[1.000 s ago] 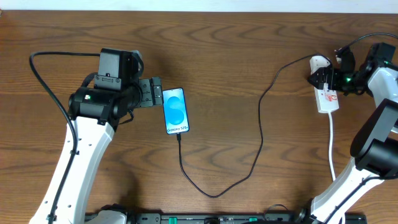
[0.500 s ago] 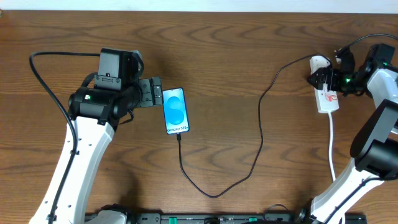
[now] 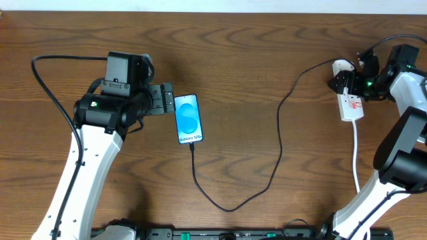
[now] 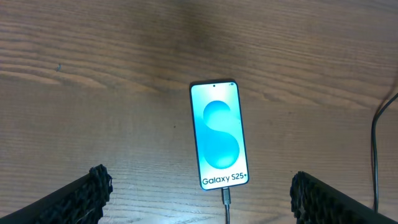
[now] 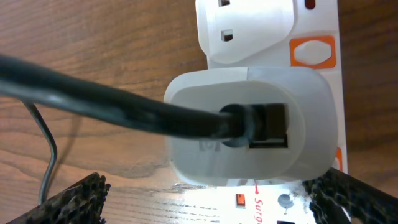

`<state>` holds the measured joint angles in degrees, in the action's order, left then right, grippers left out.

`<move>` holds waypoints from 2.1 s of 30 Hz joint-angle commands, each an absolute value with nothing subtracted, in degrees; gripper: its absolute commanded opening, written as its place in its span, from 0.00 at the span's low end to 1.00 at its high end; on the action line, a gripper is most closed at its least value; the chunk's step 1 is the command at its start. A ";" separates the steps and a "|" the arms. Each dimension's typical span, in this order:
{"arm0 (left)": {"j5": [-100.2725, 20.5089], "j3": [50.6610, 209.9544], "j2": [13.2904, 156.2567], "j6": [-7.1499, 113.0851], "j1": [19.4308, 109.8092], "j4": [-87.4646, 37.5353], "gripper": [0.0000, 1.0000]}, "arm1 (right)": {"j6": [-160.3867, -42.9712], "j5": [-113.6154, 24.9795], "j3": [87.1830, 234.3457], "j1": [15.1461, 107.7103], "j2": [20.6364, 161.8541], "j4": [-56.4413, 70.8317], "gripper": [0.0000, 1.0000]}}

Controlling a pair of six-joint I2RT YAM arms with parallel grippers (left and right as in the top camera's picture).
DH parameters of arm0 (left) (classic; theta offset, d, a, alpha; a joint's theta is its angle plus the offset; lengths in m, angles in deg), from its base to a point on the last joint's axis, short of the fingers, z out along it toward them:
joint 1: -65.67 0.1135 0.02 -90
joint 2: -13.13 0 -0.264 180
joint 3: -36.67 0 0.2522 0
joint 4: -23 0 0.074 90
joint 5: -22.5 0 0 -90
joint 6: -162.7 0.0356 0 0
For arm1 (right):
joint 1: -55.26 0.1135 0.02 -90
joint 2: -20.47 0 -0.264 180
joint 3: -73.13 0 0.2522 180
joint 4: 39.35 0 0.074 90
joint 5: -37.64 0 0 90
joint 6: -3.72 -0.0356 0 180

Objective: Plug charger to phone and switch on socket
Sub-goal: 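Lift the right gripper up and away from the power strip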

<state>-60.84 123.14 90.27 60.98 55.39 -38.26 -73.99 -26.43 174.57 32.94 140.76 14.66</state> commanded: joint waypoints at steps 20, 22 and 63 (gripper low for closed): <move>-61.78 124.06 90.23 61.98 55.30 -38.31 0.94 | -77.68 -34.89 193.71 30.12 142.73 38.24 0.99; -61.78 124.06 90.23 61.98 55.30 -38.31 0.94 | -77.72 -34.86 196.80 30.18 142.73 41.08 0.99; -61.78 124.06 90.23 61.98 55.30 -38.31 0.94 | -79.06 -34.84 206.94 30.23 113.53 60.91 0.99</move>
<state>-61.04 123.14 90.27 61.00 55.39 -38.26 -78.14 -34.89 205.98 30.27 115.60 60.32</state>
